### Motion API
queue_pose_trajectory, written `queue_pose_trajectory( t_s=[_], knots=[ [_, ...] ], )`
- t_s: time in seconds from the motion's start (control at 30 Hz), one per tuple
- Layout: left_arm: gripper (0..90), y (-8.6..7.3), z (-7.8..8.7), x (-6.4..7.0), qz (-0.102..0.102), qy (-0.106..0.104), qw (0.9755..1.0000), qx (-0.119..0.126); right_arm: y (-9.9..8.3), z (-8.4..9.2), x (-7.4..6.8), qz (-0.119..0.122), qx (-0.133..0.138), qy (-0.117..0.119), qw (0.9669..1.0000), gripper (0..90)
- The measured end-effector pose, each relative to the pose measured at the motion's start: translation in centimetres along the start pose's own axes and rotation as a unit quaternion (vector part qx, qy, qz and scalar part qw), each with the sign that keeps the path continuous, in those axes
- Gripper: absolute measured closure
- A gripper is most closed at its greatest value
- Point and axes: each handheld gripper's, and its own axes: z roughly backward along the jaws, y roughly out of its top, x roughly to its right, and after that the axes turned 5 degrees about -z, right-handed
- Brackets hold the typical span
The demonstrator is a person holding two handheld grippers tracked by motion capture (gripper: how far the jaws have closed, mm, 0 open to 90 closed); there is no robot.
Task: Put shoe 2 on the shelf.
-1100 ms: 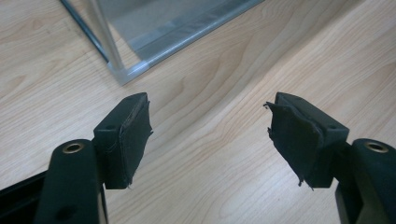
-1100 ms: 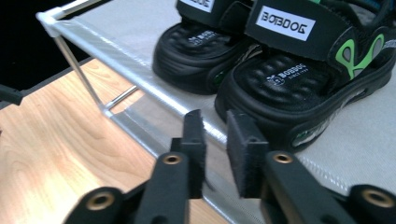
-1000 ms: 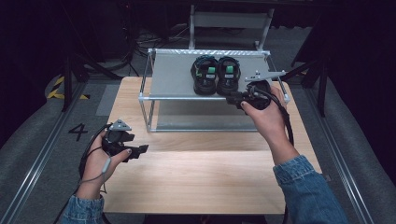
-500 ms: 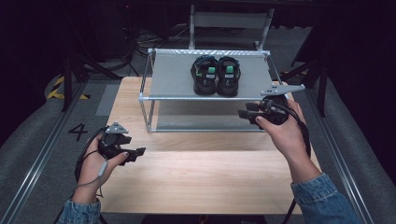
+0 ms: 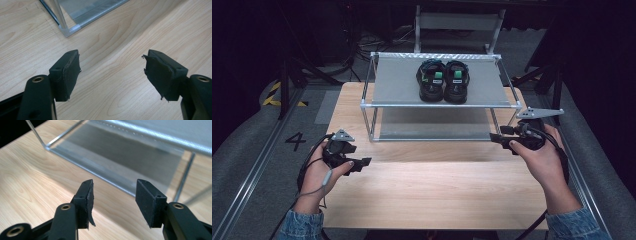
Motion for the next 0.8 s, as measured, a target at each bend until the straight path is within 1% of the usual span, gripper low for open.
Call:
queue_pose_trajectory(
  t_s=[0.07, 0.23, 0.4, 0.43, 0.5, 0.67, 0.73, 0.77, 0.8],
  knots=[
    [28.6, 0.0, -0.1, 0.1, 0.005, -0.001, 1.0000, -0.001, -0.6, 0.1, 0.5, -0.007, -0.015, -0.007, 0.9998, 48.2],
    [28.4, 0.0, -0.3, -0.1, 0.001, -0.002, 1.0000, -0.005, -2.0, 0.2, 1.7, -0.016, -0.052, -0.027, 0.9982, 46.4],
    [28.4, -0.2, -0.4, -0.3, 0.005, -0.003, 1.0000, -0.007, -2.9, 0.2, 2.5, -0.027, -0.068, -0.037, 0.9967, 44.9],
    [28.4, -0.2, -0.5, -0.3, 0.010, -0.003, 0.9999, -0.008, -3.1, 0.2, 2.7, -0.030, -0.073, -0.038, 0.9961, 44.7],
    [28.4, -0.3, -0.5, -0.4, 0.011, -0.003, 0.9999, -0.009, -3.5, 0.1, 2.9, -0.035, -0.080, -0.042, 0.9953, 44.3],
    [28.3, -0.5, -0.7, -0.7, 0.014, -0.003, 0.9998, -0.012, -4.3, -0.2, 3.6, -0.048, -0.105, -0.050, 0.9921, 43.5],
    [28.3, -0.5, -0.8, -0.7, 0.015, -0.003, 0.9998, -0.012, -4.5, -0.3, 3.8, -0.048, -0.108, -0.052, 0.9916, 43.4],
    [28.3, -0.5, -0.9, -0.7, 0.014, -0.004, 0.9998, -0.014, -4.8, -0.4, 4.0, -0.049, -0.119, -0.059, 0.9899, 43.3],
    [28.3, -0.5, -0.9, -0.7, 0.014, -0.004, 0.9998, -0.014, -4.8, -0.4, 4.0, -0.049, -0.119, -0.059, 0.9899, 43.3]
  ],
)
